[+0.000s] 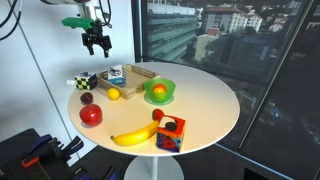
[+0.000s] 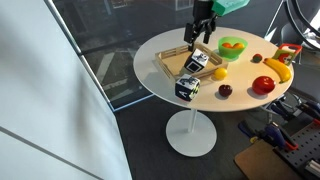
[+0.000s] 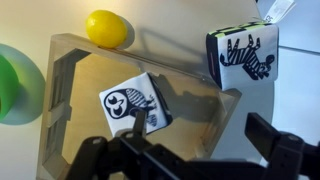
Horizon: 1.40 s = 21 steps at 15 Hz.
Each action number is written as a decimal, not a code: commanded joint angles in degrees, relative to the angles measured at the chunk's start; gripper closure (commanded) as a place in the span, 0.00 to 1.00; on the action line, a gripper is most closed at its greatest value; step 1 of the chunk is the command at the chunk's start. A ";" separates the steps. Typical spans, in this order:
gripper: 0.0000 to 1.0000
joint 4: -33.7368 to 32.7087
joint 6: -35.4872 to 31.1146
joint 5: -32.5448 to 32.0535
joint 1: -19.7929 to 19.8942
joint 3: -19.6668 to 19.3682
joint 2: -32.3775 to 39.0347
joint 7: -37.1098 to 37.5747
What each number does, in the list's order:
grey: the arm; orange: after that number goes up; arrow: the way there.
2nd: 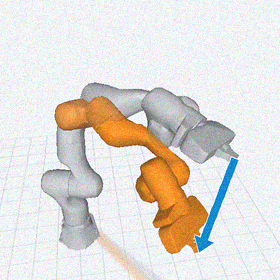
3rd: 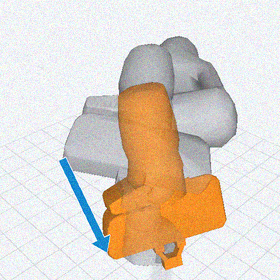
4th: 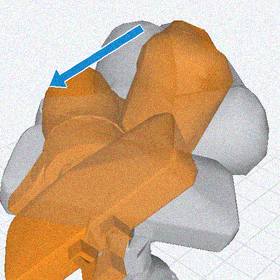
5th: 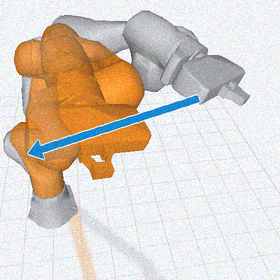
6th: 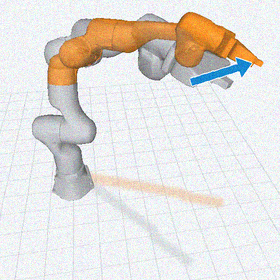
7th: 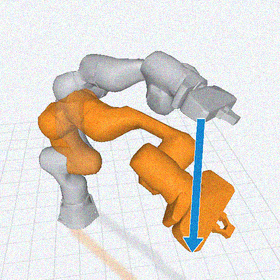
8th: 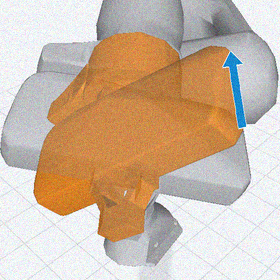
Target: Put one square plush toy in the box
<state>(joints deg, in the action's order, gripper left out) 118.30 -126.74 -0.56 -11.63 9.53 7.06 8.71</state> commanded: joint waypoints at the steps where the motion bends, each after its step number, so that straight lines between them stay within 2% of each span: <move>1: 0.00 -1.00 1.15 0.20 0.12 0.03 0.18 1.17; 4: 0.00 -0.79 2.16 1.09 0.10 0.31 -0.14 0.17; 10: 0.00 -0.42 8.35 3.98 -0.19 1.03 -1.10 -0.39; 21: 0.00 2.69 16.76 3.28 -0.44 1.38 -7.78 1.84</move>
<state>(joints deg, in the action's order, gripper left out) 118.87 -111.69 2.35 -12.15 10.64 3.06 8.97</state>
